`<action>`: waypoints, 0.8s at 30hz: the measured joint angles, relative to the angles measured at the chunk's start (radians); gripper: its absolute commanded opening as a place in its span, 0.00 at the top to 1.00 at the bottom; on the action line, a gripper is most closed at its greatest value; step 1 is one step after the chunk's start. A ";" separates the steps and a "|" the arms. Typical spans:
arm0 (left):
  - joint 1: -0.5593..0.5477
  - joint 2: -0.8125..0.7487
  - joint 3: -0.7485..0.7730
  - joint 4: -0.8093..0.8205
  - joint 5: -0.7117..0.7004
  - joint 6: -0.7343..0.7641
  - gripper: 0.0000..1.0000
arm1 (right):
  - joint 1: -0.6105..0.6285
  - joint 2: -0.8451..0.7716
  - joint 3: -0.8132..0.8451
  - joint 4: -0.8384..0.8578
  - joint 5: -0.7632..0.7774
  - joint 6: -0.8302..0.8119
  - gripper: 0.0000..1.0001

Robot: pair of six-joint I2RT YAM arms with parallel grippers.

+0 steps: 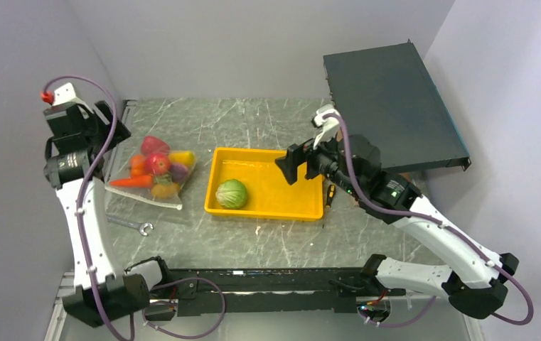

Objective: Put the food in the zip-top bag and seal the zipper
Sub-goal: Reset both arms

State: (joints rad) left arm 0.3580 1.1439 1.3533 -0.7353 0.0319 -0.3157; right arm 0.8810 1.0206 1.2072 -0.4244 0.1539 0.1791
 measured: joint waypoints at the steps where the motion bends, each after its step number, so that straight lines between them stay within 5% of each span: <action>1: -0.003 -0.032 0.042 -0.006 0.014 0.002 0.14 | 0.000 -0.002 0.031 -0.016 0.025 -0.003 0.00; 7: -0.082 -0.123 0.246 -0.021 0.126 0.006 0.13 | -0.001 -0.060 0.153 -0.076 0.142 -0.028 0.00; 12: -0.315 -0.129 0.371 -0.021 0.179 0.012 0.00 | -0.001 -0.180 0.200 -0.086 0.262 -0.048 0.00; 17: -0.503 -0.193 0.306 0.076 0.241 0.003 0.00 | -0.001 -0.270 0.247 -0.101 0.373 -0.060 0.00; 24: -0.560 -0.351 0.139 0.298 0.337 -0.022 0.00 | -0.001 -0.353 0.270 -0.127 0.468 -0.067 0.00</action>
State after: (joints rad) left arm -0.2024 0.7929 1.4925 -0.4377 0.3691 -0.3378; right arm 0.8803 0.6674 1.4769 -0.5518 0.6224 0.1120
